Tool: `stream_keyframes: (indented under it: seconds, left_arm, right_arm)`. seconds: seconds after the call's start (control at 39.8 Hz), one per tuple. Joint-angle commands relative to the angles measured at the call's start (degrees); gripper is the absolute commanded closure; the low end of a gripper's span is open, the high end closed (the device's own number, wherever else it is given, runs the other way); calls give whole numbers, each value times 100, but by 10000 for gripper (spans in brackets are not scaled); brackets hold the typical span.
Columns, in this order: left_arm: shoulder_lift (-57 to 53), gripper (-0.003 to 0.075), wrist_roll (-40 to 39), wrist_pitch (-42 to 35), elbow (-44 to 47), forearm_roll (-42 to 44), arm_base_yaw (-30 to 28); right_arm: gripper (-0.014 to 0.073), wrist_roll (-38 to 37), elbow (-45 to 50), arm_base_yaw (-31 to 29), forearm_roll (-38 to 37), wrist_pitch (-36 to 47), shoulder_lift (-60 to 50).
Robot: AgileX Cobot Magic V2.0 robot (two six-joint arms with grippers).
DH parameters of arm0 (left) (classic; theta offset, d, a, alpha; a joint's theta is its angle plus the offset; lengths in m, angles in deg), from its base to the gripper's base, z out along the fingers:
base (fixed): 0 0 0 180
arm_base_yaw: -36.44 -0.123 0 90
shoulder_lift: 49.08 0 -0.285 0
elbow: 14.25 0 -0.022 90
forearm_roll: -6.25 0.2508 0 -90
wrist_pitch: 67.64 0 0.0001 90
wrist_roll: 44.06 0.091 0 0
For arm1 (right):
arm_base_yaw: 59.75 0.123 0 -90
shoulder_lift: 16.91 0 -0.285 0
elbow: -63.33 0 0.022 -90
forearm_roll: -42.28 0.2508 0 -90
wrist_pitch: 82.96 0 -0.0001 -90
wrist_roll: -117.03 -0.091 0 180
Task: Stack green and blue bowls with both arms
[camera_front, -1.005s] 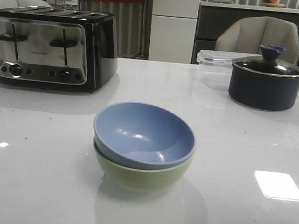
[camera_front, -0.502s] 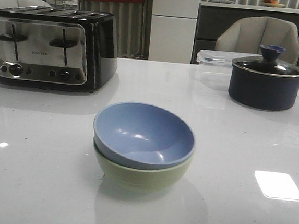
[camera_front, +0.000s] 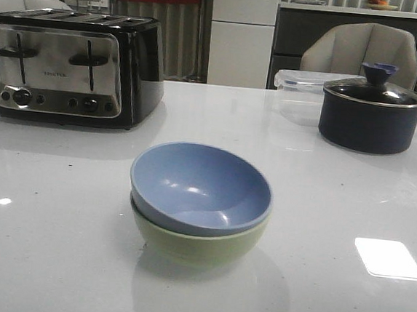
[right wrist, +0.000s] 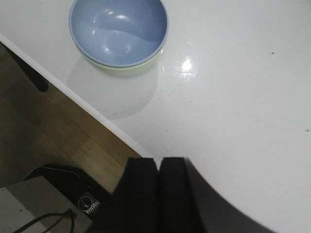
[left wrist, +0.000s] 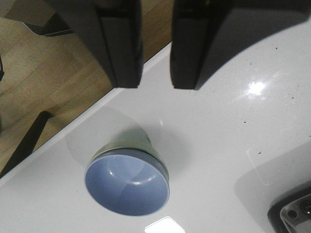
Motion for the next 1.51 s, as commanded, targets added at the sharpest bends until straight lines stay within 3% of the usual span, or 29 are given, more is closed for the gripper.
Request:
stream_keyframes:
  seconds: [0.0,0.05,1.08,1.23,1.48]
  left_arm:
    - [36,598,-48,-425,-172,-38,-8]
    - [36,626,-48,-425,-172,-38,-8]
    - [-206,622,-5,-655,-50,123,-22]
    - [-804,622,13,-1145,322,383,-634]
    - [-1952,622,13,-3727,2077,397,-2341]
  right_arm:
    - [570,13,-144,-11,-1,316,-4]
    - [574,13,-144,-11,-1,316,-4]
    - [575,13,-144,-11,-1,294,-4]
    - [575,13,-144,-11,-1,294,-4]
    - [575,13,-144,-11,-1,294,-4]
